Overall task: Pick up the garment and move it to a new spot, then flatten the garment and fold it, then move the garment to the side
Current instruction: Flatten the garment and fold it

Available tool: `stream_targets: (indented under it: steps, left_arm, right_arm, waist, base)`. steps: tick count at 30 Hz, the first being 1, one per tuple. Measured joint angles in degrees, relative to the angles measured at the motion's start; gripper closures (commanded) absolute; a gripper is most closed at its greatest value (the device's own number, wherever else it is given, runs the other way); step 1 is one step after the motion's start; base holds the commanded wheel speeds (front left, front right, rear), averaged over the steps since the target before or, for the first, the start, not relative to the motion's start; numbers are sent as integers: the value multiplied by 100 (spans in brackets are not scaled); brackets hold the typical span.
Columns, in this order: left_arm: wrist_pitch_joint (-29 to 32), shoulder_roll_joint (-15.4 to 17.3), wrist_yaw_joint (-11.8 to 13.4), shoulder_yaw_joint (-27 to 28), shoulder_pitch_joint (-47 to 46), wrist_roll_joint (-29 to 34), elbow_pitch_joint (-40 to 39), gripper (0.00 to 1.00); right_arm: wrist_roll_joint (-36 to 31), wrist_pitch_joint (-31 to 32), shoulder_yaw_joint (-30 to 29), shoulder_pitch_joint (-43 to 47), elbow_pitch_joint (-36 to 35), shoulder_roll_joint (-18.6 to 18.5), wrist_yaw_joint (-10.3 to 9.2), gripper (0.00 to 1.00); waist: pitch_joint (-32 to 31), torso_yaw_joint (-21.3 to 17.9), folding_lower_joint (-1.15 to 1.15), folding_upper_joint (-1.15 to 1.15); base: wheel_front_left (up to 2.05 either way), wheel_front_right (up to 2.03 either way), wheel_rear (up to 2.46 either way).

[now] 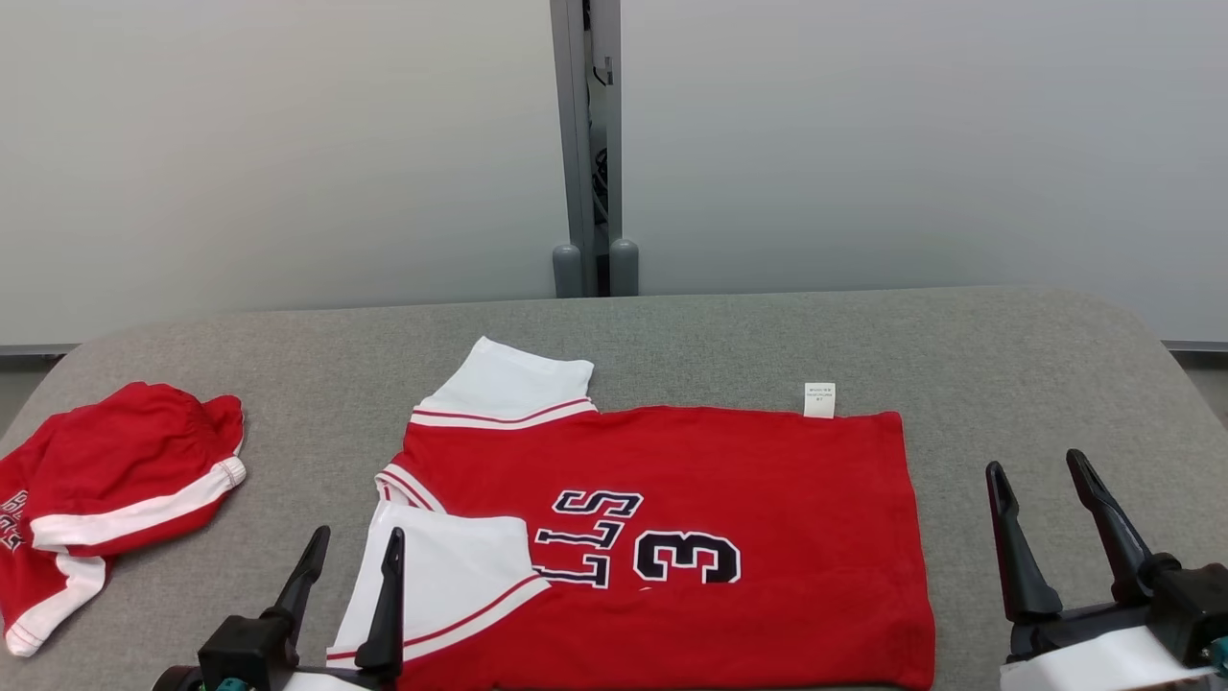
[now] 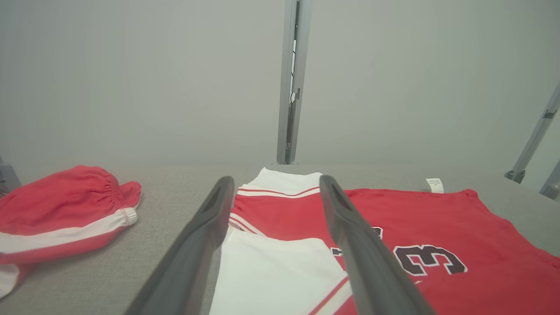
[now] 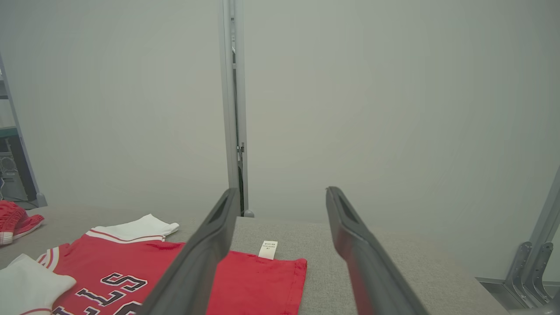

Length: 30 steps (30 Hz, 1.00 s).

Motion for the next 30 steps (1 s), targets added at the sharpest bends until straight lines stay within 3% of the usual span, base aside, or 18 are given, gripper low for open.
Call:
stream_targets:
  steps: [6,12,21,30]
  left_arm:
    - [-1,-108,-141,223,-5,141,407,0]
    - [0,-127,-63,279,-68,42,1764,0]
    - [73,-144,-42,265,-704,-650,3338,0]
    - [190,-151,4,221,-1056,-1317,4053,0]
  right_arm:
    - [-14,1,42,18,241,-4,-1,0]
    - [83,1,109,58,948,-8,-1,0]
    - [370,1,381,49,1422,-4,-1,0]
    - [498,1,527,21,1469,-60,-1,0]
  waist:
    - [29,-1,0,0]
    - [64,-15,0,0]
    - [148,-35,0,0]
    - [182,-82,0,0]
  base:
    - [0,0,0]
    - [0,0,0]
    - [0,0,0]
    - [0,0,0]
